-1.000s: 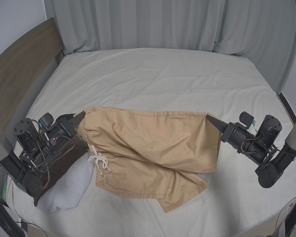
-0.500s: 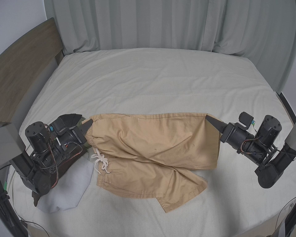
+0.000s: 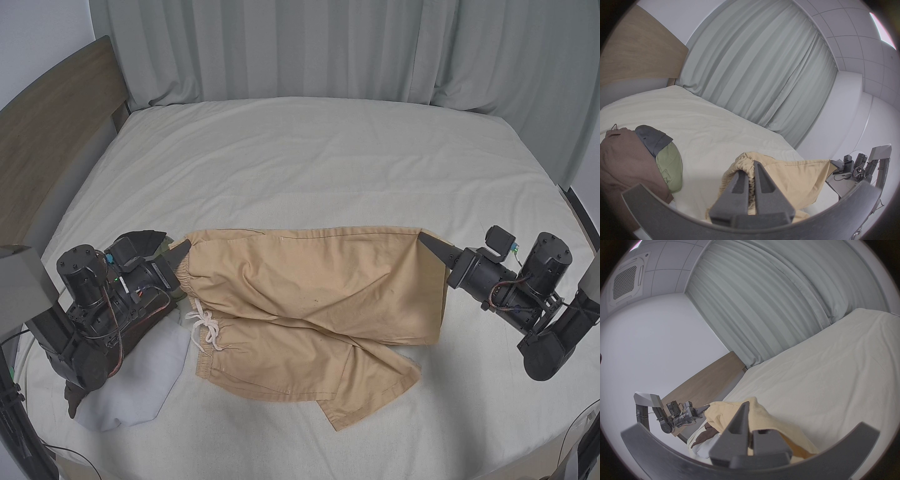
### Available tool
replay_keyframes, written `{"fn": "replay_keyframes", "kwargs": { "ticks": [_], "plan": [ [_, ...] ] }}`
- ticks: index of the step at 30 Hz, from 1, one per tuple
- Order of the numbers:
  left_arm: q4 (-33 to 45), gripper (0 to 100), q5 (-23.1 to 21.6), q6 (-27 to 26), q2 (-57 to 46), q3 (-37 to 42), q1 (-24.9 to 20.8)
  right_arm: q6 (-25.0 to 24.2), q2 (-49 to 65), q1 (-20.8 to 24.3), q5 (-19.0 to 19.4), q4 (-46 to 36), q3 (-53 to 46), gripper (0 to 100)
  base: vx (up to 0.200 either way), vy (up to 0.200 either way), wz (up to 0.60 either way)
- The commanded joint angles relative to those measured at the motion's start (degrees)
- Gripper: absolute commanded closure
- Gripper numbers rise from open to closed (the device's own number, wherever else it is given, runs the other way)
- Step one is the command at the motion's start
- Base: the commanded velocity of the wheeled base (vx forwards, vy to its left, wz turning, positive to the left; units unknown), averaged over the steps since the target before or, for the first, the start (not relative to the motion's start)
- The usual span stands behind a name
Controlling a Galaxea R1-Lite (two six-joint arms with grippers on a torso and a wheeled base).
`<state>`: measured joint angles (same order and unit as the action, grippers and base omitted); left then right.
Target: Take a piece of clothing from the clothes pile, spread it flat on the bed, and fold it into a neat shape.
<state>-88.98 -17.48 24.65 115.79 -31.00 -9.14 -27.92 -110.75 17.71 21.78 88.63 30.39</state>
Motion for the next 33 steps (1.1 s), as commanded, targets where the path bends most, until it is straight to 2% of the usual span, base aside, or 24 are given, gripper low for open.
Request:
{"fn": "replay_keyframes", "kwargs": {
  "ticks": [1, 10, 33],
  "plan": [
    [-0.14, 100, 0.08, -0.04, 0.23, -0.20, 0.00, -0.03, 0.19, -0.05, 0.01, 0.06, 0.11, 100, 0.000, 0.000, 0.00],
    [-0.14, 100, 0.25, 0.05, 0.05, -0.64, 0.27, -0.03, 0.62, -0.22, 0.01, 0.06, 0.02, 100, 0.000, 0.000, 0.00],
    [-0.05, 100, 0.34, 0.14, 0.32, -1.78, 1.76, 1.46, 0.27, -4.09, 0.19, 0.06, 0.19, 100, 0.000, 0.000, 0.00]
  ]
}}
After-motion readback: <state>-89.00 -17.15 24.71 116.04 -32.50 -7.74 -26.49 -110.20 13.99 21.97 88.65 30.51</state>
